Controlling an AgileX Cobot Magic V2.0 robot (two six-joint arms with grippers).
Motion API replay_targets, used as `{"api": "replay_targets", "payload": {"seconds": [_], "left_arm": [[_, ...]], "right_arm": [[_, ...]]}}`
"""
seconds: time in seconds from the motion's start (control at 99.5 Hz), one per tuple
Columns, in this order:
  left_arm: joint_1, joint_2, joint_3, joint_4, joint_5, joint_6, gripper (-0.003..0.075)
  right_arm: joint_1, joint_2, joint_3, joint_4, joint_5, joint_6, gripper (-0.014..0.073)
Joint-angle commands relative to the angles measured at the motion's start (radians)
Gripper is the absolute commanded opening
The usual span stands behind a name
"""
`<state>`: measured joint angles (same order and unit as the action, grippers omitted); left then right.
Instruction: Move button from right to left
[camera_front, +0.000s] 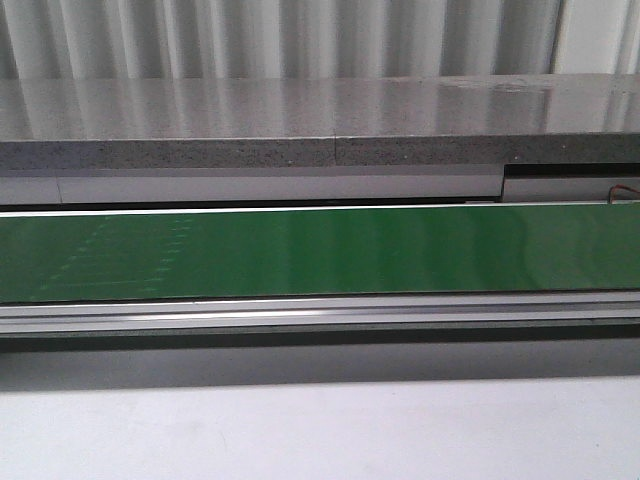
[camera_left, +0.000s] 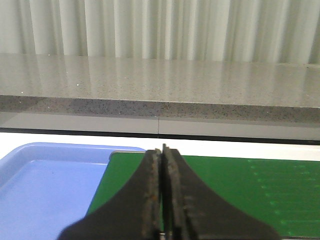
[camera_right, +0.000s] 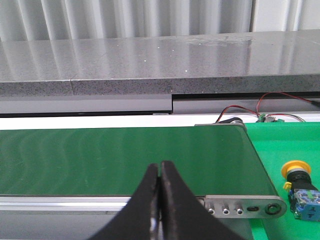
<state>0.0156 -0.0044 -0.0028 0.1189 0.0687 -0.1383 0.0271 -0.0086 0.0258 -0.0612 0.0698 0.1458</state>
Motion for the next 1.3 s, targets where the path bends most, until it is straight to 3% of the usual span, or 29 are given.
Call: {"api": "replay_targets", "payload": {"seconds": [0.0,0.593,0.844,0.984,1.286], "left_arm": [[0.001,-0.035,0.026,-0.003,-0.084,-0.008,-0.0020],[0.001,-0.035,0.026,-0.003,-0.084,-0.008,-0.0020],[0.001,-0.035,0.026,-0.003,-0.084,-0.008,-0.0020],[0.001,-0.035,0.026,-0.003,-0.084,-0.008,-0.0020],[0.001,-0.035,0.026,-0.003,-0.084,-0.008,-0.0020]], "right_arm": [[-0.006,-0.017,-0.016,-0.010,-0.084,-0.003,-0.0068],[-0.006,-0.017,-0.016,-0.010,-0.085,-0.003,-0.0068],[-0.006,-0.017,-0.066,-0.010,-0.220,-0.004,-0.0068],[-0.006,-0.003,-0.227,-0.010,-0.018,-0.004,-0.0068],[-0.006,0.254,-0.713,-0.010,0.641,-0.004,-0.0068]]}}
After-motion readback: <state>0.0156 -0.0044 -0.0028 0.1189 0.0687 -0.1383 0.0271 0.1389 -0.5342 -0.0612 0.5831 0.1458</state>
